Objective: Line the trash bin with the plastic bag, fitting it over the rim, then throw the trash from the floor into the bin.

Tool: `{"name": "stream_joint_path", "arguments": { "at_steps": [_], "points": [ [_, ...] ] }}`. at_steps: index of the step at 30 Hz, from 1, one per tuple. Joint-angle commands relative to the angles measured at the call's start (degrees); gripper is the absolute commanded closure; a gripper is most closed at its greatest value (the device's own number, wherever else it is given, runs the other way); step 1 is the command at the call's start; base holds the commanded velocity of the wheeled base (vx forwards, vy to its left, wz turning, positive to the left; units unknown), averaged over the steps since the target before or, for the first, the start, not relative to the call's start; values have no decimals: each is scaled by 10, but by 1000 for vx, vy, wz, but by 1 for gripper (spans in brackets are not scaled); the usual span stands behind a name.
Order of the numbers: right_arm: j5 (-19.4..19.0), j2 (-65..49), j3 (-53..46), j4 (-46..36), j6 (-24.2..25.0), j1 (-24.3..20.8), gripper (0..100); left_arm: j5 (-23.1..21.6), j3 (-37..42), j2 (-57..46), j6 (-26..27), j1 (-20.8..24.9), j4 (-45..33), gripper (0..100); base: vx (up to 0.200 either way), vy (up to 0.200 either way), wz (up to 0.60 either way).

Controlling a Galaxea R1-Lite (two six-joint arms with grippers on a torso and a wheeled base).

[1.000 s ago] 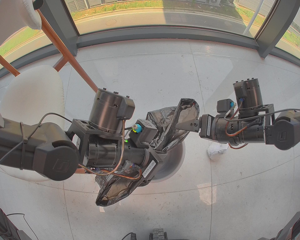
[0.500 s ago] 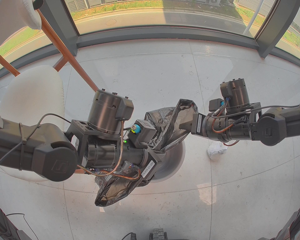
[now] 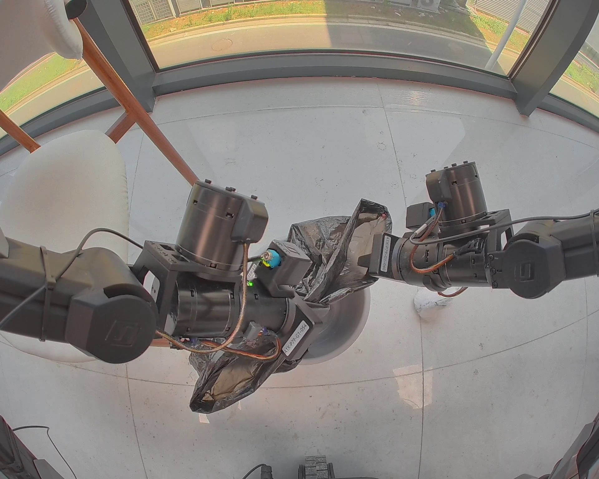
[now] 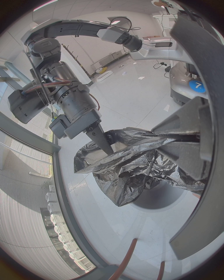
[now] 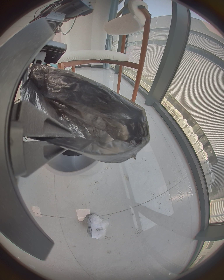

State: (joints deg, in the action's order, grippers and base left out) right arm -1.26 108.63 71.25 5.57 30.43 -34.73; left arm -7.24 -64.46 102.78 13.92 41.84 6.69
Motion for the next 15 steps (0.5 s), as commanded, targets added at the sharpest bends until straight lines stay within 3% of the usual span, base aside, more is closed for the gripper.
{"name": "stream_joint_path", "arguments": {
  "at_steps": [1, 5, 6, 15],
  "points": [
    [1, 4, 4, 1, -2, 5, 100, 4, -4, 6, -15, 1, 2, 100, 0, 0, 0],
    [1, 15, 20, 11, -4, 22, 100, 7, -6, 7, -21, 1, 3, 100, 0, 0, 0],
    [2, 17, 21, 18, -5, 27, 100, 11, -5, 8, -21, 1, 4, 0, 0, 0, 0],
    [8, 36, 44, 34, -19, 49, 100, 16, -10, 44, -37, -2, 32, 0, 0, 0, 0]
  ]
}}
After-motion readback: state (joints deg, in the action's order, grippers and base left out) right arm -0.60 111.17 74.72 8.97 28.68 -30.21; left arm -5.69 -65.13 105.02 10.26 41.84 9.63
